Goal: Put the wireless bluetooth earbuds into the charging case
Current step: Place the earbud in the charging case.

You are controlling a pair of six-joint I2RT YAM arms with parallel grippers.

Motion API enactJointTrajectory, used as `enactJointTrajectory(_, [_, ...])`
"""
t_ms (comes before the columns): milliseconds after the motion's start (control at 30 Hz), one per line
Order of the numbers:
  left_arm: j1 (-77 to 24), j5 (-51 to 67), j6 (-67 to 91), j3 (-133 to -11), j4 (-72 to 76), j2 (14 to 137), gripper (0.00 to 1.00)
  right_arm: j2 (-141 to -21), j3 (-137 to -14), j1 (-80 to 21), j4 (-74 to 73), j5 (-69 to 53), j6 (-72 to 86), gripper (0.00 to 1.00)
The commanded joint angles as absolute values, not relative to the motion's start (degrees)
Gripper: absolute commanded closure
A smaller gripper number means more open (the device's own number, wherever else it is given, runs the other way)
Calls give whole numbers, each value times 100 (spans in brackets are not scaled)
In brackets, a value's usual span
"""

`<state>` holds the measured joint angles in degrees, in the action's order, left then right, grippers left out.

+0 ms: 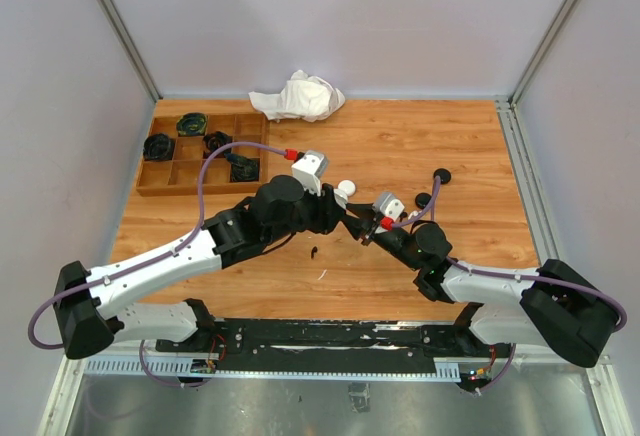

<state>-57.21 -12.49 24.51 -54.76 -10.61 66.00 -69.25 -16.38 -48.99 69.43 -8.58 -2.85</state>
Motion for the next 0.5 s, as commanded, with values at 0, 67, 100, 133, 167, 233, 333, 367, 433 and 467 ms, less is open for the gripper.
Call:
enactJointTrajectory(0, [-5757, -957, 2516, -5584, -895, 6478, 57, -6918, -1626, -4987, 7277, -898, -334, 87])
enactJointTrajectory(67, [-5751, -917, 2536, -5581, -890, 6466, 57, -6921, -1628, -4983, 7276, -906, -330, 87])
enactJointTrajectory(100, [-5754, -899, 2539, -5581, -884, 6469, 57, -6925, -1626, -4988, 7277, -905, -326, 87])
enactJointTrajectory(133, [-5752, -885, 2547, -5585, -873, 6482, 56, -6922, -1630, -4984, 7277, -920, -325, 87])
enactJointTrajectory(167, [-5755, -853, 2549, -5594, -864, 6508, 56, -6924, -1634, -4986, 7277, -921, -325, 87])
enactJointTrajectory(233, [-5754, -764, 2566, -5619, -811, 6560, 56, -6923, -1637, -4986, 7273, -931, -325, 87])
enactJointTrajectory(333, [-5753, -673, 2567, -5657, -772, 6628, 56, -6905, -1631, -4986, 7276, -932, -331, 87])
enactJointTrajectory(367, [-5751, -694, 2554, -5672, -785, 6623, 56, -6890, -1616, -4990, 7269, -934, -341, 87])
enactJointTrajectory(433, [-5752, -803, 2514, -5682, -846, 6550, 56, -6853, -1588, -4983, 7254, -923, -378, 87])
enactJointTrajectory(467, [-5752, -876, 2473, -5678, -889, 6491, 55, -6836, -1576, -4988, 7228, -913, -411, 87])
